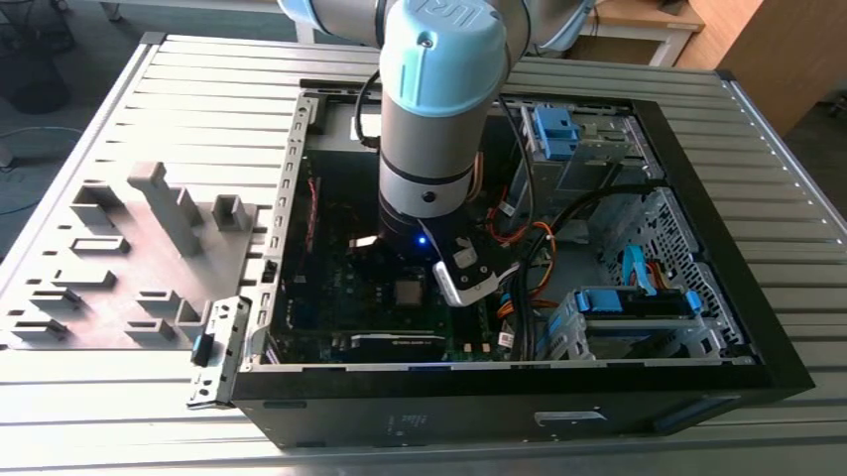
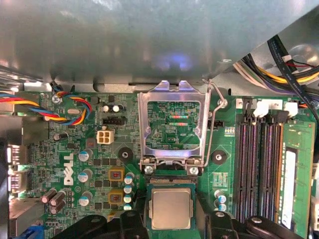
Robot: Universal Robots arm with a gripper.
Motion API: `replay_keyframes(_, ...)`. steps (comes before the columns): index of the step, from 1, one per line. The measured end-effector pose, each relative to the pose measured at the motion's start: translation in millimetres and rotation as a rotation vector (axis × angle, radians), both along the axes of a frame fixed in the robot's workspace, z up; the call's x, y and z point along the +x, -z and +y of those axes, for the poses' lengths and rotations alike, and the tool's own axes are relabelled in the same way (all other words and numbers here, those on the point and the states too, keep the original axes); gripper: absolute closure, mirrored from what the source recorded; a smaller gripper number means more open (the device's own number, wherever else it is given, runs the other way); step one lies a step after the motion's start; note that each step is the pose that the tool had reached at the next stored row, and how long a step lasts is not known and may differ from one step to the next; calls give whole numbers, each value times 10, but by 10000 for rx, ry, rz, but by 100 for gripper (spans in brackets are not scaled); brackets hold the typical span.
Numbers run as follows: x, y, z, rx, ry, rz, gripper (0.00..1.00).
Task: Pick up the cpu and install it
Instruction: 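Place the cpu into insertion slot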
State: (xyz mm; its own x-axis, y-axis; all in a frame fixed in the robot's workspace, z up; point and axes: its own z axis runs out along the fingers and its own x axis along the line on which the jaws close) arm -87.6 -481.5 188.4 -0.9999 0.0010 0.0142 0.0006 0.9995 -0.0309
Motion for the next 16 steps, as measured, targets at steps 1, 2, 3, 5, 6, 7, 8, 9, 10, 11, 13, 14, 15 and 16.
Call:
replay_keyframes(1, 0, -2, 0, 1, -1, -1, 53)
replay_keyframes(2, 0, -7, 1, 6, -1, -3, 53)
replay_keyframes(3, 1, -8, 1, 8, 0, -4, 53)
replay_keyframes(5, 0, -9, 1, 7, -1, -2, 53)
replay_keyframes(6, 0, -10, 0, 15, -1, -3, 53)
replay_keyframes(7, -1, -9, 0, 25, -4, -10, 53)
replay_keyframes(8, -2, -8, 0, 33, -8, -20, 53)
replay_keyframes(9, -6, -5, 0, 42, -13, -34, 53)
replay_keyframes(10, -10, 0, -1, 43, -16, -39, 53)
replay_keyframes(11, -11, 4, -1, 42, -19, -40, 53)
replay_keyframes(13, -14, 7, -1, 41, -20, -41, 53)
replay_keyframes(14, -14, 8, 0, 43, -20, -41, 53)
replay_keyframes(15, -15, 8, 0, 44, -19, -42, 53)
replay_keyframes(16, -15, 8, 0, 45, -20, -42, 53)
